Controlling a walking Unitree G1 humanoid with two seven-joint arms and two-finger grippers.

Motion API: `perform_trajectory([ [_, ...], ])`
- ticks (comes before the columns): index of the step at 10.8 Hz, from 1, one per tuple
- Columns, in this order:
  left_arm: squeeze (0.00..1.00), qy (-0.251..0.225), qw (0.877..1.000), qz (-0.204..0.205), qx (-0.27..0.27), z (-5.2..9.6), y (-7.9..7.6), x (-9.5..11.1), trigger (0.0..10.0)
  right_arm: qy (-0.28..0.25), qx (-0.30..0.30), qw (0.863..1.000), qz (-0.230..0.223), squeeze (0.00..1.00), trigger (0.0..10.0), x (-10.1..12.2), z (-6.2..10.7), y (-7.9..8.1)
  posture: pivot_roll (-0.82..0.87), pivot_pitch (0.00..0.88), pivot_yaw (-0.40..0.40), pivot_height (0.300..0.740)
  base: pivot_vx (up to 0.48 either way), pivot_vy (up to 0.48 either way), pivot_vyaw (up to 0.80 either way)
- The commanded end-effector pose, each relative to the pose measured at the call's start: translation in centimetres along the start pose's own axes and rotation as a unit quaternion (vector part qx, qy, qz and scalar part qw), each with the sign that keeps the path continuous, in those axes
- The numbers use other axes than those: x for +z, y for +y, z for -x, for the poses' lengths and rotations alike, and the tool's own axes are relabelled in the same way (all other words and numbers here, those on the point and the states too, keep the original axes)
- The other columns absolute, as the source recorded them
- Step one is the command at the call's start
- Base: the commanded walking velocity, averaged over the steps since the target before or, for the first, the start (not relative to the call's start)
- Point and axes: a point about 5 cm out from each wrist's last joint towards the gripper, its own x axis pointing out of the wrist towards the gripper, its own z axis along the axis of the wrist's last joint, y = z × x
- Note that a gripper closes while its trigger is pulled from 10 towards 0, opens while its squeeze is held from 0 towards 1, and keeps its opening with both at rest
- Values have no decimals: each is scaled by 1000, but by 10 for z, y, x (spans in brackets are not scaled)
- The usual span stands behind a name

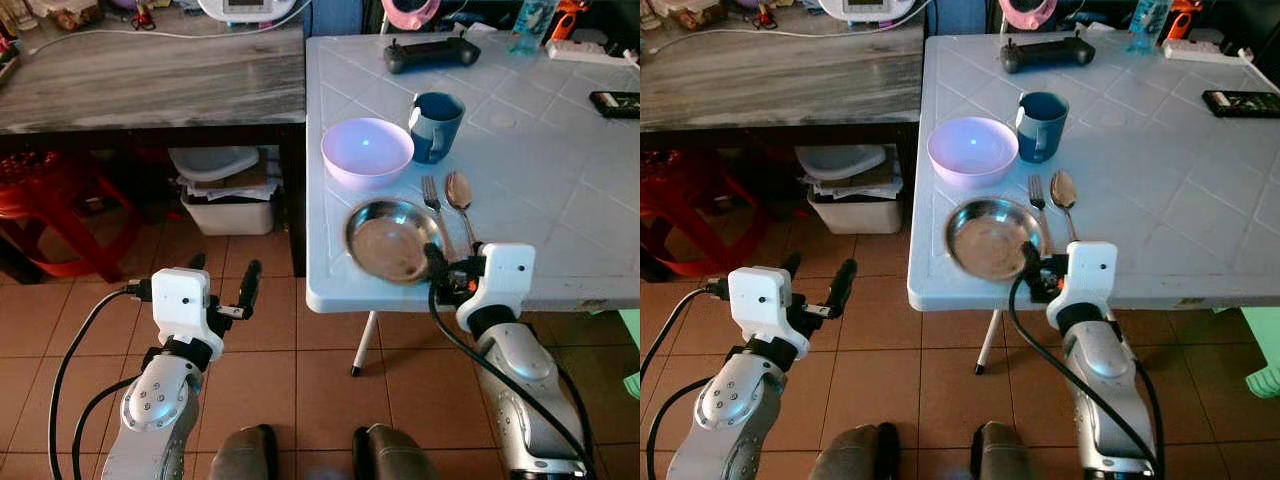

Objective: Setting the table

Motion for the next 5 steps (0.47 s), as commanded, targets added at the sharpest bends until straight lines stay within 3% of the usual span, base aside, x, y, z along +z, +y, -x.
perform_trajectory([
  [1,0,0,1000,-3,0,1,0,0,10000,0,-8,1000,4,0,10000,1,-2,-3,-30,132,32,740,0,0,0],
  [5,0,-2,1000,-8,-2,0,-1,1,10000,10,-36,999,-5,0,10000,0,-10,-11,-28,138,33,740,0,0,0],
])
